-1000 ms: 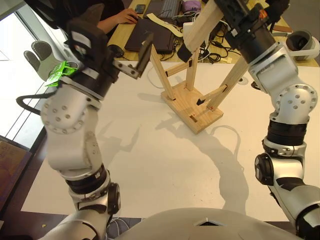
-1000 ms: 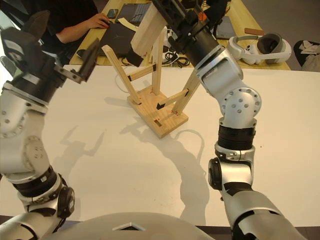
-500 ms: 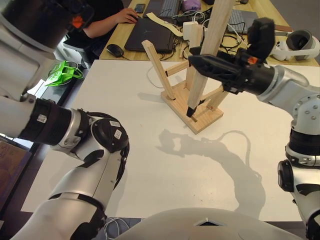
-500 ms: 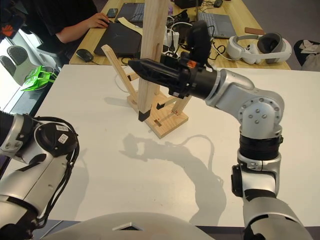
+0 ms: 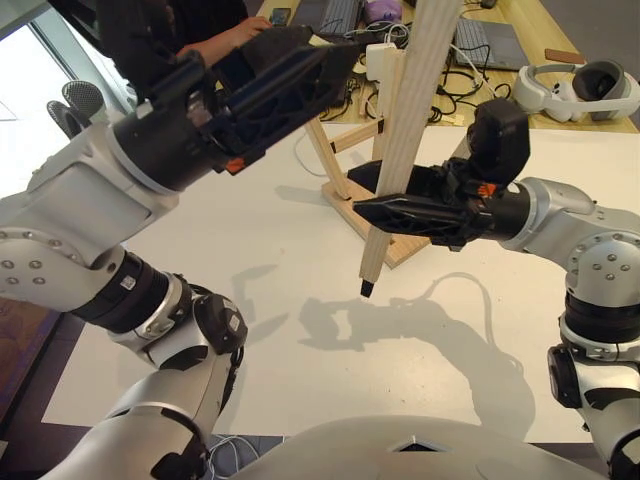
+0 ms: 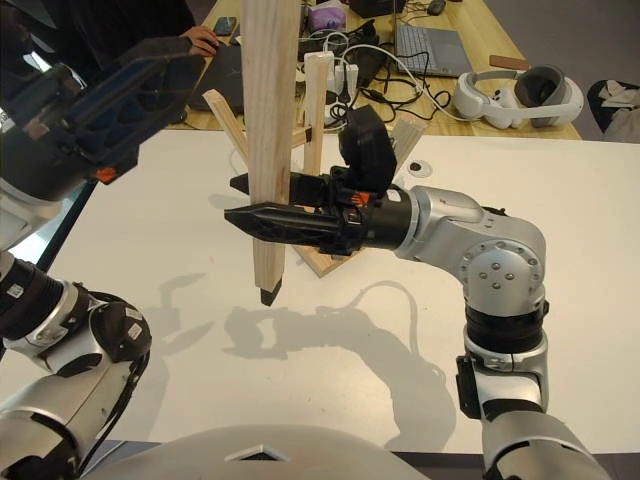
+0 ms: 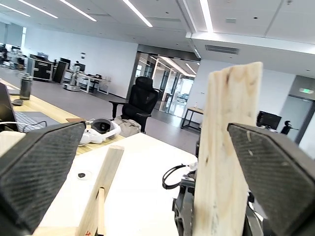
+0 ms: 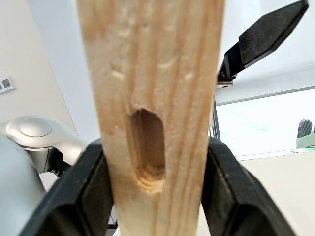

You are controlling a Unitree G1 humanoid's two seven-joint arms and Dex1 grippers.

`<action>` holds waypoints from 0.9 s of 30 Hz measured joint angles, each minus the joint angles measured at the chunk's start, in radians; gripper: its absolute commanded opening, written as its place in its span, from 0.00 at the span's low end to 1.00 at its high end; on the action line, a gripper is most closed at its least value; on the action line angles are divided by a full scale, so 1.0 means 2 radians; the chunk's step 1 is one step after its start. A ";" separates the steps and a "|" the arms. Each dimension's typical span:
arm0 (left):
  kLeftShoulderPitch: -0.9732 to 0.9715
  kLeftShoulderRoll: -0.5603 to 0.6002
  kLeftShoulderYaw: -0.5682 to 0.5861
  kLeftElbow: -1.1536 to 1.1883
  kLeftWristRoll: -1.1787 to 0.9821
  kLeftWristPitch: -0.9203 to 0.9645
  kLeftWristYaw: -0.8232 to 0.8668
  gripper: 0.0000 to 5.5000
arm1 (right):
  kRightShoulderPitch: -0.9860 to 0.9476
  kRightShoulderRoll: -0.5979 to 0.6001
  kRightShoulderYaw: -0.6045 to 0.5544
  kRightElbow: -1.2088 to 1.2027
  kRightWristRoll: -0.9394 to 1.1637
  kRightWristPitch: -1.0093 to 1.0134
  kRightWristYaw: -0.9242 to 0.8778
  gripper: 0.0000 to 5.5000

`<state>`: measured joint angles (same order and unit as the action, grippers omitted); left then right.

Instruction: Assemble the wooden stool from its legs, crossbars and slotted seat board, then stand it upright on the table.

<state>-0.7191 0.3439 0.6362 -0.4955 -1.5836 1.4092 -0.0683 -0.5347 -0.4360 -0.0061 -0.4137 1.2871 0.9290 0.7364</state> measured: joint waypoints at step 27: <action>0.133 0.183 -0.195 -0.059 -0.012 -0.257 0.064 0.88 | 0.030 0.059 0.194 -0.061 -0.402 -0.119 -0.141 0.39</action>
<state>-0.4539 0.7106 0.2458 -0.6128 -1.6071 0.8953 0.0592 -0.4741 -0.3184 0.3818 -0.5366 0.4832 0.6917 0.4551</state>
